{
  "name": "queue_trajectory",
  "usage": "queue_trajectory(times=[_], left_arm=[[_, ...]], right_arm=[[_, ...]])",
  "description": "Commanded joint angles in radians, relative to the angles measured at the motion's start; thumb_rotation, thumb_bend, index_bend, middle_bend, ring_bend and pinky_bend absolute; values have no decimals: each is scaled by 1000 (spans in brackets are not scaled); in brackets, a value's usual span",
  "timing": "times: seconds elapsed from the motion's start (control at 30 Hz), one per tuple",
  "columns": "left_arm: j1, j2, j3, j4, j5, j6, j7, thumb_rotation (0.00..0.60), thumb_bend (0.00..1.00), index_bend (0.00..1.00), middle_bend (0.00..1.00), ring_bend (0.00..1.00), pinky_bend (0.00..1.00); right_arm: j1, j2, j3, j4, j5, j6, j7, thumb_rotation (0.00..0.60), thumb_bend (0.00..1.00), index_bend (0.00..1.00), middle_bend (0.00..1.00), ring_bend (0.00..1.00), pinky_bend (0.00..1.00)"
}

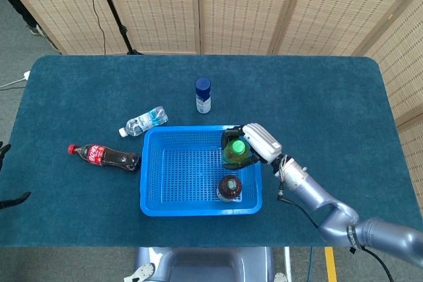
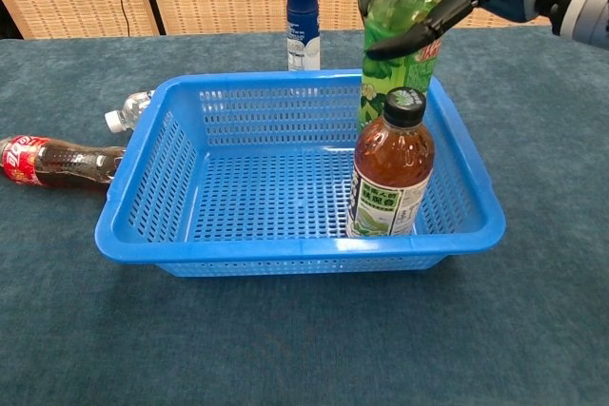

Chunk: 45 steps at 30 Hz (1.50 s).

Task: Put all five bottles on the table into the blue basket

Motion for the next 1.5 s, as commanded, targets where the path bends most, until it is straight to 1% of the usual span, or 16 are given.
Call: queue_trajectory(times=[0.03, 0.07, 0.13, 0.2, 0.27, 0.3, 0.4, 0.5, 0.6, 0.67, 0.8, 0.93, 1.07, 1.17, 1.3, 1.5], left_arm=[[0, 0, 0, 0, 0, -1, -1, 600, 22, 0, 0, 0, 0], [0, 0, 1, 0, 1, -1, -2, 600, 22, 0, 0, 0, 0], [0, 1, 1, 0, 2, 0, -4, 600, 22, 0, 0, 0, 0], [0, 0, 1, 1, 1, 0, -3, 600, 22, 0, 0, 0, 0], [-3, -2, 4, 1, 5, -4, 6, 600, 22, 0, 0, 0, 0], [-3, -2, 5, 0, 6, -3, 8, 600, 22, 0, 0, 0, 0], [-1, -2, 5, -2, 8, 2, 11, 600, 22, 0, 0, 0, 0], [1, -1, 4, -3, 7, 5, 9, 600, 22, 0, 0, 0, 0], [1, -1, 5, -2, 8, 5, 6, 600, 22, 0, 0, 0, 0], [2, 0, 6, -2, 11, 8, 4, 600, 22, 0, 0, 0, 0], [3, 0, 6, -1, 14, 12, -3, 600, 22, 0, 0, 0, 0], [5, 2, 5, 1, 13, 13, -10, 600, 22, 0, 0, 0, 0], [5, 1, 4, 3, 15, 16, -11, 600, 22, 0, 0, 0, 0], [5, -3, 1, 7, 20, 24, -17, 600, 22, 0, 0, 0, 0], [-1, -7, -1, 14, 19, 16, -23, 600, 23, 0, 0, 0, 0], [-12, -12, 3, 14, 19, -4, -11, 600, 22, 0, 0, 0, 0]], right_arm=[[9, -28, -17, 42, -11, -11, -32, 600, 341, 584, 679, 575, 618], [11, -36, -24, 59, -16, -14, -42, 600, 339, 554, 649, 553, 617], [14, -39, -40, 77, -31, -21, -38, 600, 280, 476, 563, 491, 610], [20, -28, -62, 87, -56, -32, -11, 600, 120, 344, 413, 380, 591], [26, -13, -85, 103, -79, -48, -23, 600, 27, 253, 296, 281, 538], [27, -8, -88, 103, -82, -50, -22, 600, 7, 218, 241, 225, 486], [28, 8, -99, 97, -86, -53, -13, 600, 0, 152, 131, 104, 339], [26, 28, -107, 81, -92, -47, -13, 600, 0, 115, 62, 23, 225], [21, 52, -109, 56, -99, -29, -15, 600, 0, 93, 17, 0, 144], [17, 75, -107, 33, -99, -17, -12, 600, 0, 81, 2, 0, 113], [7, 109, -92, -1, -88, 12, -9, 600, 0, 60, 0, 0, 98], [-3, 132, -56, -6, -46, 39, 0, 600, 0, 31, 0, 0, 72], [1, 135, -9, 38, 32, 18, 37, 600, 0, 3, 0, 0, 46], [0, 132, 13, 78, 81, -1, 74, 600, 0, 0, 0, 0, 44], [-7, 128, 24, 116, 107, -11, 105, 600, 0, 0, 0, 0, 30], [39, 83, 41, 211, 142, -111, 159, 600, 0, 0, 0, 0, 0]])
